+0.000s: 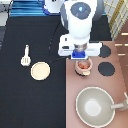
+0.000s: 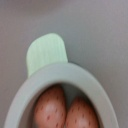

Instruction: Take the lid off the pot, put the pot on the plate, and use the tool to push the pot to the front of the table.

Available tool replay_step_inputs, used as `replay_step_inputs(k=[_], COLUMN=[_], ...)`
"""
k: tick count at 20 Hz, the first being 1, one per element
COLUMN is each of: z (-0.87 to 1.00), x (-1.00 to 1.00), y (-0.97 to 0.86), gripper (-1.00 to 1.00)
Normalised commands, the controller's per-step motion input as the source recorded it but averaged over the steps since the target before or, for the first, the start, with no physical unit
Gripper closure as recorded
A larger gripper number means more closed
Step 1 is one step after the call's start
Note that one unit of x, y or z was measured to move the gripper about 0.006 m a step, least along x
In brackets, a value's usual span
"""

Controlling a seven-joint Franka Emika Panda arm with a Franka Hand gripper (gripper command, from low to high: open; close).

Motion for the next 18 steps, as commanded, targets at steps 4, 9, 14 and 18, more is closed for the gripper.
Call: replay_step_inputs(k=[4,9,14,18], z=[-0.36,-0.35,-0.01,0.00], x=[0.34,-0.06,-0.46,-0.35], y=[0.00,-0.04,-0.22,-0.20], gripper=[-1.00,-1.00,-1.00,1.00])
